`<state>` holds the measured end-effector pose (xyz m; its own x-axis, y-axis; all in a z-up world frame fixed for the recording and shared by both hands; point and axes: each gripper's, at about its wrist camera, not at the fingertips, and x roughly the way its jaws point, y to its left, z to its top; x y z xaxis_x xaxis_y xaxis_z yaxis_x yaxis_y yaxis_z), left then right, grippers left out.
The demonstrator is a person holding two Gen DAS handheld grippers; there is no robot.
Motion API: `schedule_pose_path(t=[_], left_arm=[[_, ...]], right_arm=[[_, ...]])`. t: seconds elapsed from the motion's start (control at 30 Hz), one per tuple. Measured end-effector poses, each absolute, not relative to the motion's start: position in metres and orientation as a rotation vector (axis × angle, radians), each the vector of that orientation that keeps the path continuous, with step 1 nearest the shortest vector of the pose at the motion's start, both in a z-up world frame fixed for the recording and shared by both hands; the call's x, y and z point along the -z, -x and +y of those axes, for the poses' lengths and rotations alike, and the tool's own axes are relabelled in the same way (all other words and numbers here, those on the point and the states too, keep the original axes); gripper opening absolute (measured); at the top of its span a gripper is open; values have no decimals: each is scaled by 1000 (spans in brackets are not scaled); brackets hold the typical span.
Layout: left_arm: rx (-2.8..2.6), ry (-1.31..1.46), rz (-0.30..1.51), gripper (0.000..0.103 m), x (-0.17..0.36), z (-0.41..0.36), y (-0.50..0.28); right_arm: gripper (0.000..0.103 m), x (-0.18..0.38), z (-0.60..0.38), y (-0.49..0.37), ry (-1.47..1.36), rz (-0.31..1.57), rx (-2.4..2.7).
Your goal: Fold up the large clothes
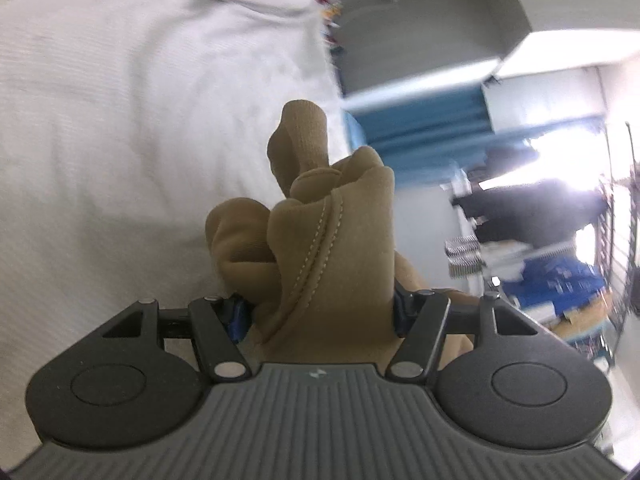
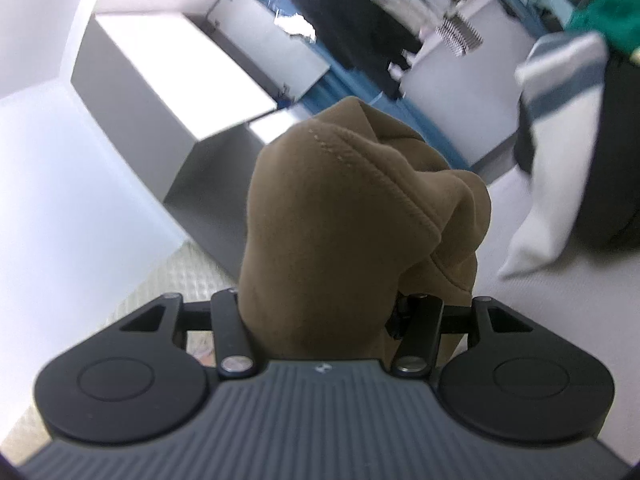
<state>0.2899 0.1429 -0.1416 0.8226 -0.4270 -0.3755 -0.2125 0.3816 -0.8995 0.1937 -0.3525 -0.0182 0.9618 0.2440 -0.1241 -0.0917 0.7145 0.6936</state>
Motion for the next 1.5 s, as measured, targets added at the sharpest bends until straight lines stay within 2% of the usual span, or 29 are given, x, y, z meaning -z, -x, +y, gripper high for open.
schedule_pose_path(t=[0.37, 0.53, 0.7, 0.83, 1.17, 1.5], left_arm=[[419, 1066, 624, 68, 52, -18, -315], [507, 999, 648, 68, 43, -98, -331], [555, 914, 702, 68, 72, -171, -354], [579, 860, 727, 68, 110, -195, -369], [585, 754, 794, 68, 195, -168, -364], [619, 706, 769, 70, 239, -156, -345]], right_arm=[[56, -41, -470, -111, -718, 38, -51], [56, -28, -521, -83, -719, 6, 37], [56, 13, -561, -76, -773, 31, 125], [55, 55, -573, -69, -810, 67, 143], [55, 142, -552, -39, -871, 153, 152], [55, 206, -548, -4, -1031, 155, 169]])
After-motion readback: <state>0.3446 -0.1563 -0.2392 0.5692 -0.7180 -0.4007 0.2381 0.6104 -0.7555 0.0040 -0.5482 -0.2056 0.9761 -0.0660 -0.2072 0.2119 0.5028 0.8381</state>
